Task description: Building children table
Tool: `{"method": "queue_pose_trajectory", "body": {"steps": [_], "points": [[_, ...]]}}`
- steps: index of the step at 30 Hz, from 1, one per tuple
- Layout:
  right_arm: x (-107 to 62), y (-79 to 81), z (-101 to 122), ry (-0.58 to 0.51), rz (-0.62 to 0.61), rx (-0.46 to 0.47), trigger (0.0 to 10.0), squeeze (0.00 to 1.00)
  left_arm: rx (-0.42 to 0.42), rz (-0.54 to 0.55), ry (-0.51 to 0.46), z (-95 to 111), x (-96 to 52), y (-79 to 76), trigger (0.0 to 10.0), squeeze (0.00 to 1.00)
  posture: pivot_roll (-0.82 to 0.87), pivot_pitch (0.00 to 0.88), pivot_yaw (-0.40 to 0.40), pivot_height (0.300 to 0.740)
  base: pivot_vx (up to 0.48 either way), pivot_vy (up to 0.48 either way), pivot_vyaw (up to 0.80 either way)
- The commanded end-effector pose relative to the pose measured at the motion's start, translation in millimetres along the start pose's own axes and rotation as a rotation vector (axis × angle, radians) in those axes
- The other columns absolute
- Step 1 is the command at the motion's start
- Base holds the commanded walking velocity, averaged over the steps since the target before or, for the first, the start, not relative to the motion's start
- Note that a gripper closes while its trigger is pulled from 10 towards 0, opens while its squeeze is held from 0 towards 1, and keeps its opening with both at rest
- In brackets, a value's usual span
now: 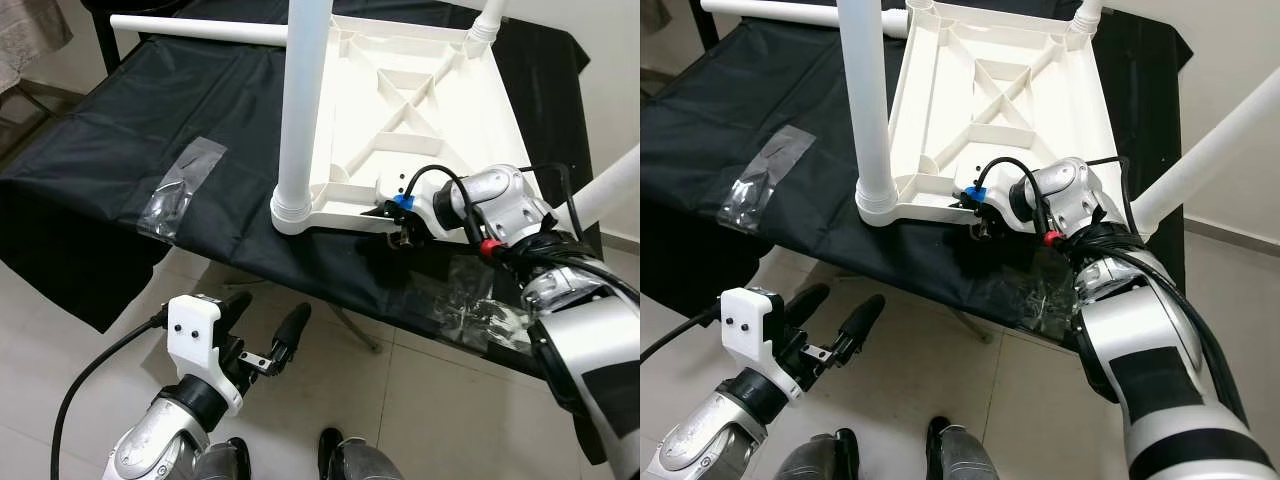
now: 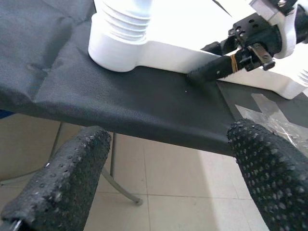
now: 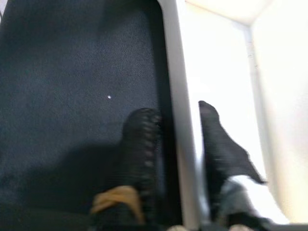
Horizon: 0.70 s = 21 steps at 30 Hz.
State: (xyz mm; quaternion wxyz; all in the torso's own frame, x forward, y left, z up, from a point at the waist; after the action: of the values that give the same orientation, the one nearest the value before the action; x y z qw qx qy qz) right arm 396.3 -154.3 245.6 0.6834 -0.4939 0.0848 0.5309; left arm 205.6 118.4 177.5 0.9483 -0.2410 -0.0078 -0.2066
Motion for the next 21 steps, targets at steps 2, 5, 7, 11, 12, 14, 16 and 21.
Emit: {"method": "queue_pose_trajectory", "body": {"steps": [2,5,7,11,12,14,16,21], "points": [[-1.6,14.6,-10,0.015,0.131,-0.026,0.0,0.0,-0.004,0.012,0.028,-5,-1.8,1.1,10.0,0.0,0.0,0.331,-0.106,0.74,0.0,0.0,0.0],[-5.1,15.4,-11,0.02,0.154,-0.058,0.0,0.0,-0.006,0.012,0.029,-5,-1.6,1.4,10.0,0.0,0.0,0.332,-0.105,0.74,0.0,0.0,0.0],[-8.5,16.5,-12,0.034,0.172,-0.107,0.0,0.0,-0.007,0.012,0.029,-5,-1.2,2.0,10.0,0.0,-0.01,0.332,-0.104,0.74,0.0,0.0,0.0],[-17.3,19.8,-18,0.076,0.212,-0.229,0.0,0.0,-0.007,0.014,0.03,-5,-1.2,3.0,10.0,0.0,-0.01,0.332,-0.102,0.74,0.0,0.0,0.0],[-21.7,20.8,-20,0.1,0.219,-0.286,0.0,0.0,-0.004,0.015,0.03,-5,-1.4,3.4,10.0,0.0,-0.01,0.332,-0.102,0.74,0.0,0.0,0.0],[-25.3,21.9,-22,0.115,0.222,-0.331,0.0,0.0,-0.003,0.016,0.03,-5,-1.6,4.0,10.0,0.0,-0.01,0.332,-0.102,0.74,0.0,0.0,0.0],[-27.2,22.3,-23,0.118,0.214,-0.363,0.0,0.0,-0.001,0.016,0.031,-5,-1.7,4.5,10.0,0.0,-0.01,0.331,-0.1,0.74,0.0,0.0,0.0],[-28.6,24.0,-24,0.114,0.211,-0.387,0.0,0.0,0.001,0.015,0.032,-4,-1.7,4.9,10.0,0.0,-0.01,0.332,-0.097,0.74,0.0,0.0,0.0]]}}
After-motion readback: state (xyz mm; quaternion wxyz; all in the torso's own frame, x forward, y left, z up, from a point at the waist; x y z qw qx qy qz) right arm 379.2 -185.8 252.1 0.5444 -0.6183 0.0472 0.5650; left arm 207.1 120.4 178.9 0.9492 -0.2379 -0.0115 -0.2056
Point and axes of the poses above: a point about 5 cm out from each wrist's last joint towards the gripper, its own x axis pointing out of the wrist towards the gripper, its own z axis along the axis of the wrist's last joint, y = z × x, the point moved 1 cm from there along x, pointing out of the wrist towards the gripper, and after that the axes turned 15 degrees about -x, right-handed, at the moved point
